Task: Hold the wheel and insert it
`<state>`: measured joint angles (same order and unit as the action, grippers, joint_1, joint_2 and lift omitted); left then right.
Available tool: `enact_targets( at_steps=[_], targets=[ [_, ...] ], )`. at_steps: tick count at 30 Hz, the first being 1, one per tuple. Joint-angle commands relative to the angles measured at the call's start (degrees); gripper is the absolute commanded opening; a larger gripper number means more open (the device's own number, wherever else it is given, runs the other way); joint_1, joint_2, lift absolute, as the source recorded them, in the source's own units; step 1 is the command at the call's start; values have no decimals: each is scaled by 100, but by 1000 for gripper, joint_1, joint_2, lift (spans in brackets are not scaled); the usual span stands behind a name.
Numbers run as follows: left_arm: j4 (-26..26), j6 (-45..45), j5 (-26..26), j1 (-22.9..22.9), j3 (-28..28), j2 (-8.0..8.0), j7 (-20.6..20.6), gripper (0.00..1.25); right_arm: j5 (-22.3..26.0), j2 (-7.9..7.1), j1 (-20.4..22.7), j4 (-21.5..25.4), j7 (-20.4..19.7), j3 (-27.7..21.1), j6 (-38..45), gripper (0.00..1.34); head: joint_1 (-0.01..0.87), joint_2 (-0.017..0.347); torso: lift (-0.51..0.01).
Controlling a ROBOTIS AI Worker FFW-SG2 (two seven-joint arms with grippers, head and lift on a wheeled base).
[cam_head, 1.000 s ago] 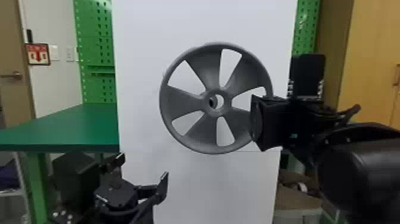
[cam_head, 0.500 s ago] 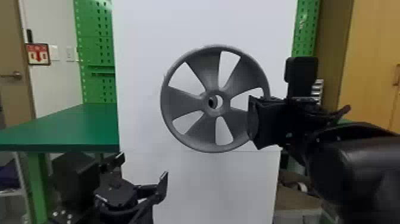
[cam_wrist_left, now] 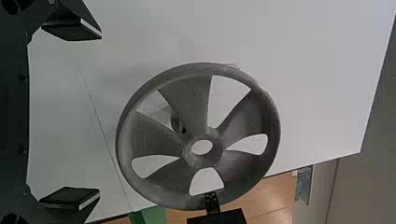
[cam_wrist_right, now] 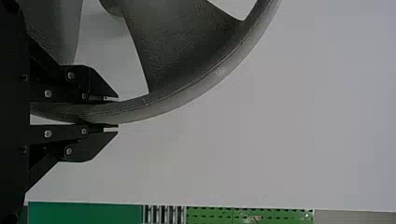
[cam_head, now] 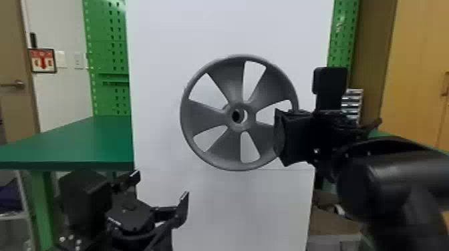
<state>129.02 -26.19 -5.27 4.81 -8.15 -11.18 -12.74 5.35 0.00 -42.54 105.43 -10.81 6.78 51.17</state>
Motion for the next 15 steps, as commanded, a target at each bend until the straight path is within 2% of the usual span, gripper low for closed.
enact_targets(
  at_steps=[1,15],
  targets=[
    [0,0,0,11,-11,-7,-1,1147,-16,5,-44,-120,0,17,-72,169,210,9,-442],
    [-9,9,0,20,-11,1,-1,1147,-78,5,-167,-489,0,52,-283,169,210,9,-442]
  ],
)
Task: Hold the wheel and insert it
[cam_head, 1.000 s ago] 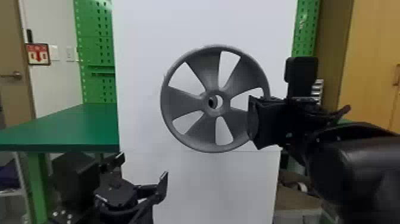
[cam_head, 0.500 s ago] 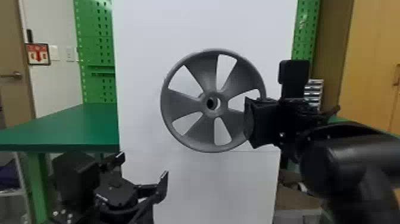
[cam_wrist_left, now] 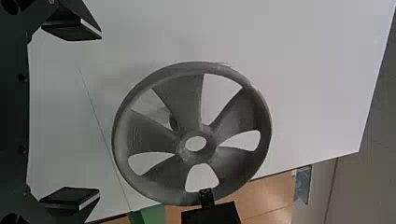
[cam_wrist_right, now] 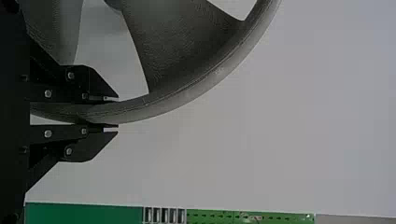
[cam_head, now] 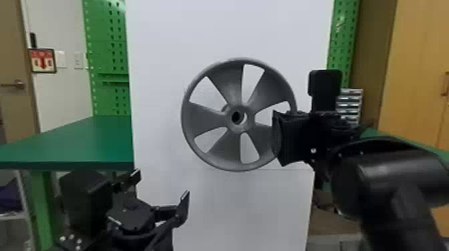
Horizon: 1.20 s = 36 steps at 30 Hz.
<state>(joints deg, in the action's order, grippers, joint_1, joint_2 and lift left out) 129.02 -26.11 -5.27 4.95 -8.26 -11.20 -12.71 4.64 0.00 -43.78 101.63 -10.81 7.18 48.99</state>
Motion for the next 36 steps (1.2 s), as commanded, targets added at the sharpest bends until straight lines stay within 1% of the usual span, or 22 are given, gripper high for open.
enact_targets(
  at_steps=[1,14,36],
  targets=[
    [-8,1,0,6,0,-5,6,1147,-7,5,-52,-135,0,29,-74,169,210,9,-442],
    [-26,27,-9,15,0,-5,6,1147,-59,5,-166,-460,0,108,-241,169,210,9,-442],
    [-43,54,-26,23,0,4,-3,1147,-174,5,-342,-776,0,99,-469,169,210,9,-442]
  ],
)
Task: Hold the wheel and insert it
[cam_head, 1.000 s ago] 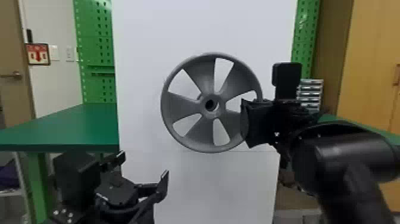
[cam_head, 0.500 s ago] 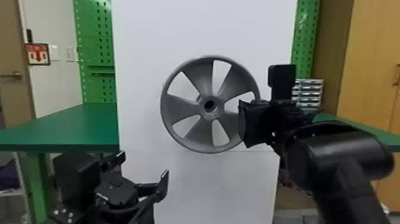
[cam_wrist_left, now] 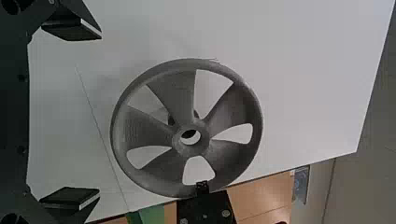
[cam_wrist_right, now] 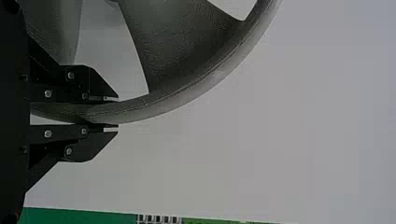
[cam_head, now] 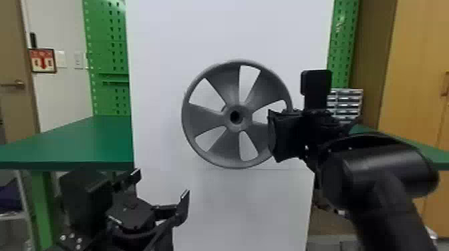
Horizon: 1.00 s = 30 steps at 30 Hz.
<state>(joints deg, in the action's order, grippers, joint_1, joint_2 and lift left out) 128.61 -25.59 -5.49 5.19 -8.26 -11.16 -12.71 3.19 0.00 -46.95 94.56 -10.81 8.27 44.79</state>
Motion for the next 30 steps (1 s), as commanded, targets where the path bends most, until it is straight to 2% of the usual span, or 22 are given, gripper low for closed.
enact_targets(
  at_steps=[1,30],
  targets=[
    [-2,1,-5,0,0,0,-4,1147,-29,5,-25,-87,0,0,-66,169,210,9,-442],
    [-64,80,-57,53,-35,-9,-4,1147,-187,5,-210,-553,0,61,-383,169,210,9,-442]
  ],
)
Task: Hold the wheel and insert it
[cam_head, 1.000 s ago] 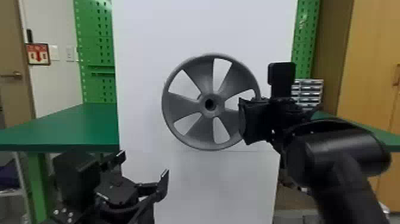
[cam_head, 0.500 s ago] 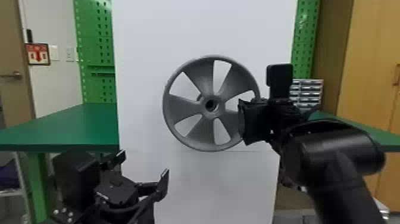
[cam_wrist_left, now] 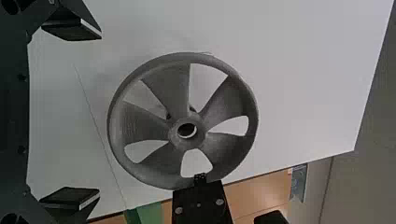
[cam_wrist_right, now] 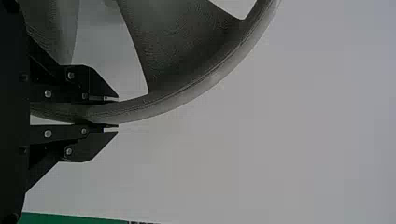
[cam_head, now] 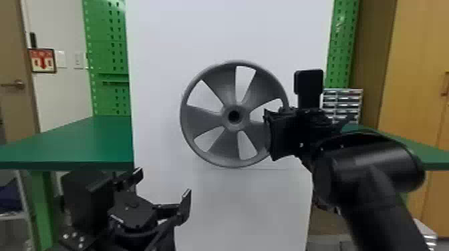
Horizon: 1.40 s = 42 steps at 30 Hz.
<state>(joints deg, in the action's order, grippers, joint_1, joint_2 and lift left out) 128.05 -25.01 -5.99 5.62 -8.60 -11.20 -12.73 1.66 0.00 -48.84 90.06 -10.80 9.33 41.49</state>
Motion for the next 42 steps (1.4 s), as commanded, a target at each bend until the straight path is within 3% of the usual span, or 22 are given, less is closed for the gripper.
enact_targets(
  at_steps=[1,16,42],
  targets=[
    [-17,31,-16,9,-1,-5,-1,1147,-43,5,-21,-120,-1,-54,-71,169,210,9,-442],
    [-61,84,-60,36,-10,-5,-1,1147,-174,5,-117,-471,-1,-89,-334,169,210,9,-442],
    [-79,101,-86,45,-28,-40,-1,1147,-333,5,-337,-612,-1,104,-308,169,210,9,-442]
  ],
)
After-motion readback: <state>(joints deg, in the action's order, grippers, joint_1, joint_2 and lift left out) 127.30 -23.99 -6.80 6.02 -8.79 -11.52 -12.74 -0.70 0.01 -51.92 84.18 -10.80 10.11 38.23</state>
